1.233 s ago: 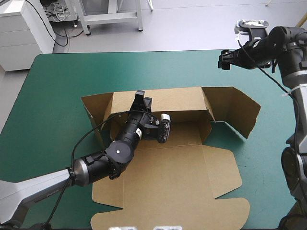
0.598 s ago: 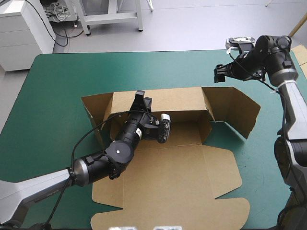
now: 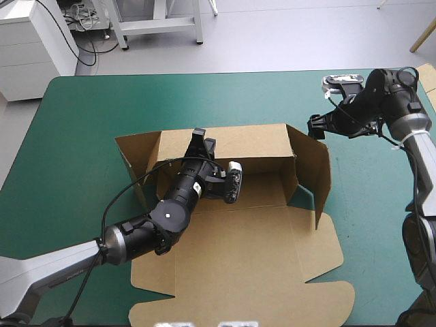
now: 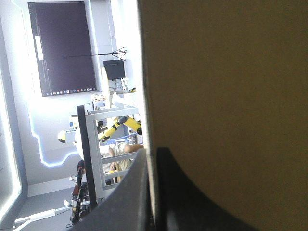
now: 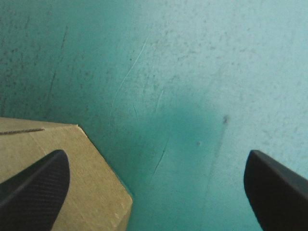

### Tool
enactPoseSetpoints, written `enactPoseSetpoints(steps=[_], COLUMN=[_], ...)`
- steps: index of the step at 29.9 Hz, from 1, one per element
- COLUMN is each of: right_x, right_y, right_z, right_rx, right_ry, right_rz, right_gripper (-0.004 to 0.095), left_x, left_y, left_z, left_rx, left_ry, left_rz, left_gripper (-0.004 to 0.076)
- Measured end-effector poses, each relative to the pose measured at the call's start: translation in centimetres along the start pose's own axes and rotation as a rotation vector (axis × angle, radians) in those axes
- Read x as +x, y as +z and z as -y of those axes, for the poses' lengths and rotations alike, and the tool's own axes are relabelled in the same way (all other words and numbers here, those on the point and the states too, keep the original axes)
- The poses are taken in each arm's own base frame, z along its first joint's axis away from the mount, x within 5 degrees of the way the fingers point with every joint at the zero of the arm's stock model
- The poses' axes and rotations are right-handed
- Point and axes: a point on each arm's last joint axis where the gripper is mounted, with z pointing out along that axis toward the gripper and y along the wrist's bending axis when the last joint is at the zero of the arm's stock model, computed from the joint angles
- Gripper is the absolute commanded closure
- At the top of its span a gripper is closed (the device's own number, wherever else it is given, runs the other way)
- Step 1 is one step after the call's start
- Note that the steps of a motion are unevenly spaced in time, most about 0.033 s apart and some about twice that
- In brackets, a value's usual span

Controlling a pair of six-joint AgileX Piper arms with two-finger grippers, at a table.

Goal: Fold the box

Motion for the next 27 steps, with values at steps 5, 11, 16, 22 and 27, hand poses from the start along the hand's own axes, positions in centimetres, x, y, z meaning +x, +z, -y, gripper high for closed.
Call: enactPoseSetpoints(steps=[5,11,16,22,27], right_x=[1.8,4.0,5.6,8.0,10.6], right_y=[-0.4,-1.2,-2.3,-3.2,-2.0], right_z=[-0.2,-0.9,-1.9,-2.5,-3.5], right_rx=[0.006,-0.033,-0.096,-0.11,-0.201], right_ry=[0.001,-0.01,-0.013,-0.033,-0.102], right_rz=[-0.03,-0.049,-0.026,0.032,0.113], right_gripper=[0.0129,0.0132,0.0131,0.0132,0.0132], left_x=[0.0,0.0,0.0,0.0,0.0], left_y=[0.0,0.0,0.0,0.0,0.0], left_z=[0.0,0.0,0.0,0.0,0.0], left_rx=[0.002,0.002,0.002,0.002,0.002], left_ry=[-0.004,-0.004,-0.004,-0.004,-0.004], left_rz=[-0.001,-0.001,-0.003,-0.003,-0.003], left_gripper=[0.0731,0.0731,0.0731,0.0731,0.0731])
